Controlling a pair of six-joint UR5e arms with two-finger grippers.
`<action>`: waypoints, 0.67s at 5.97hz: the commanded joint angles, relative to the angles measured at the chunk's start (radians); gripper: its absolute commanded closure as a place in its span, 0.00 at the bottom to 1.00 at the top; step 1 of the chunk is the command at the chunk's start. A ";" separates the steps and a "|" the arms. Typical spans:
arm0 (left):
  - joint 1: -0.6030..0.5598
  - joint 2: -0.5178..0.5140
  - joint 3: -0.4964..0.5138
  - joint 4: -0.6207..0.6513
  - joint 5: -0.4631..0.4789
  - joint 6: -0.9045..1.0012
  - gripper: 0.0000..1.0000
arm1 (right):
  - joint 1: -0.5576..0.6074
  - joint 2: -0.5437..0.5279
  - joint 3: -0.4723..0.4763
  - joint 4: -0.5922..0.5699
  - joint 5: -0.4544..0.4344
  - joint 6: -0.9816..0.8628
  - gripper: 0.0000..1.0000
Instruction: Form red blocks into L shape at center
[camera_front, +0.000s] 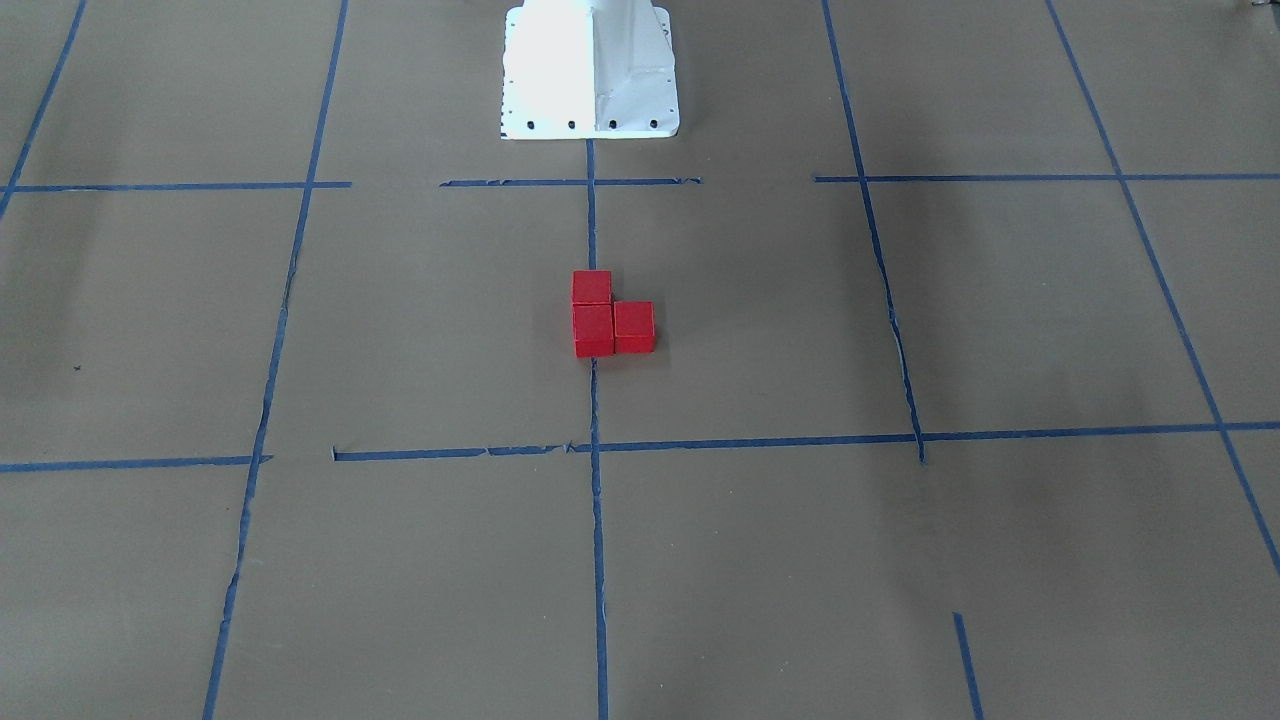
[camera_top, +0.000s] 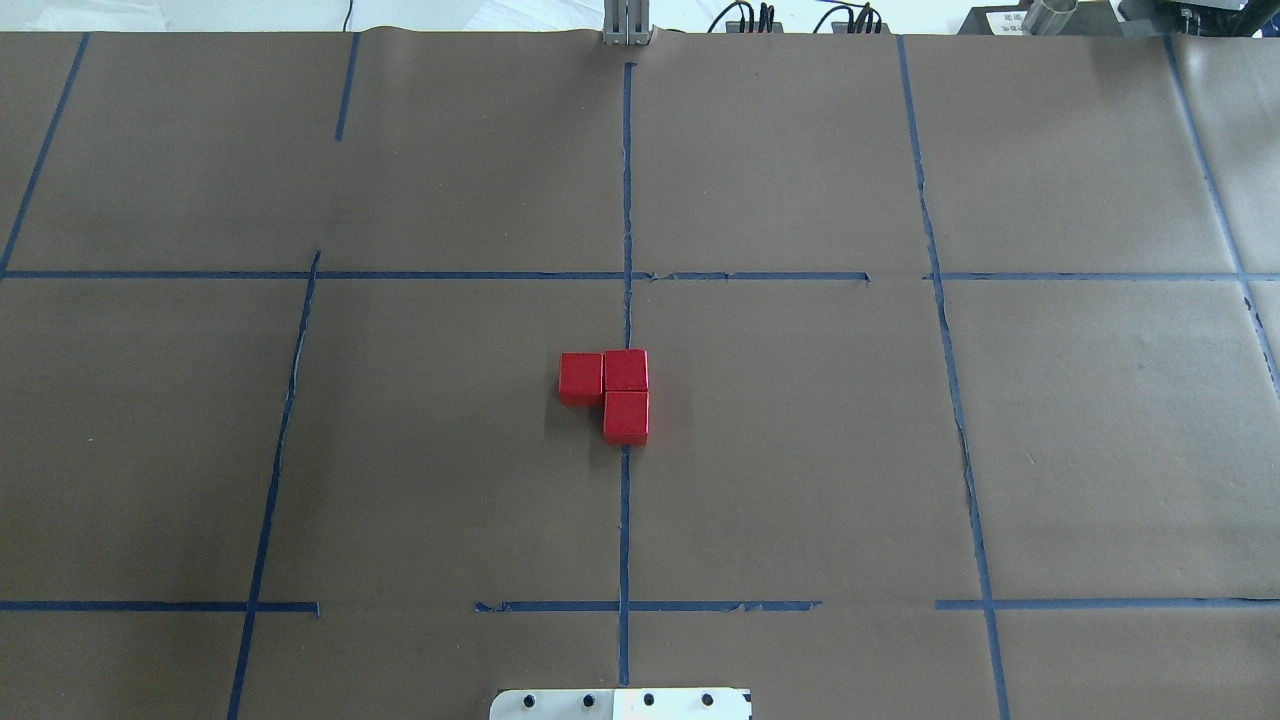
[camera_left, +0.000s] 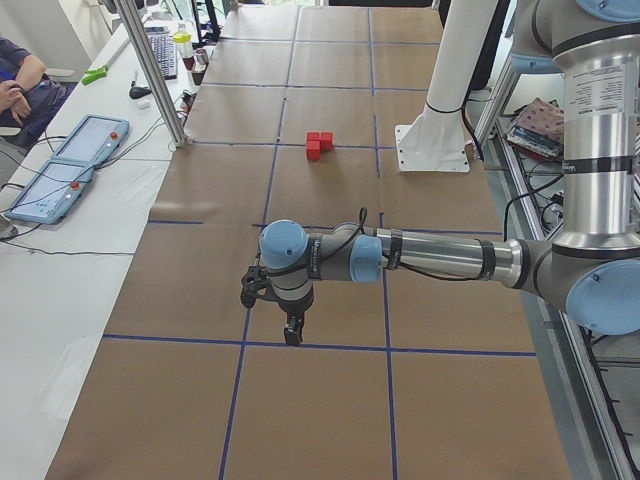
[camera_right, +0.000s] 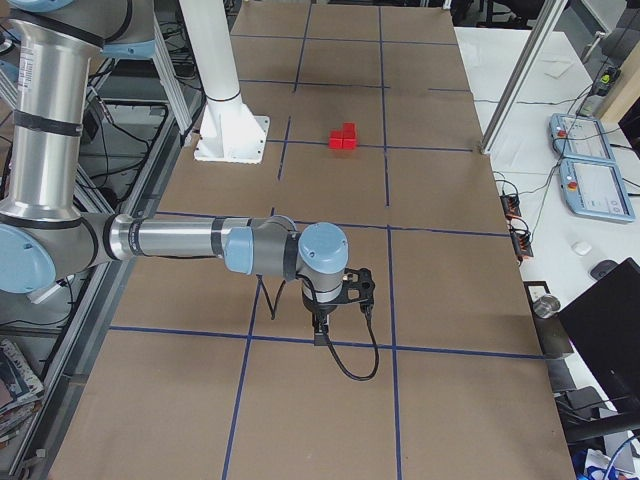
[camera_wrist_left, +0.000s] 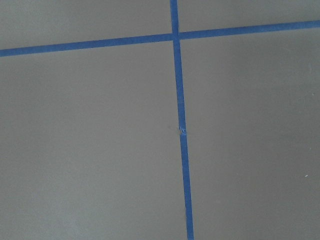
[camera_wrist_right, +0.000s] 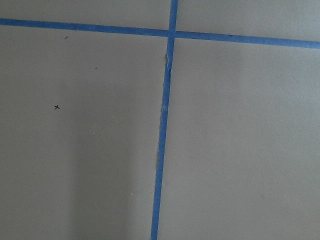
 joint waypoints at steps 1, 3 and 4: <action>-0.001 0.003 -0.021 -0.003 0.007 0.002 0.00 | 0.000 -0.003 0.002 0.002 0.000 -0.002 0.00; 0.001 0.010 -0.018 -0.002 0.007 0.003 0.00 | 0.000 -0.003 0.003 0.002 0.002 -0.002 0.00; 0.001 0.012 -0.021 -0.002 0.007 0.003 0.00 | 0.000 -0.005 0.003 0.002 0.002 -0.002 0.00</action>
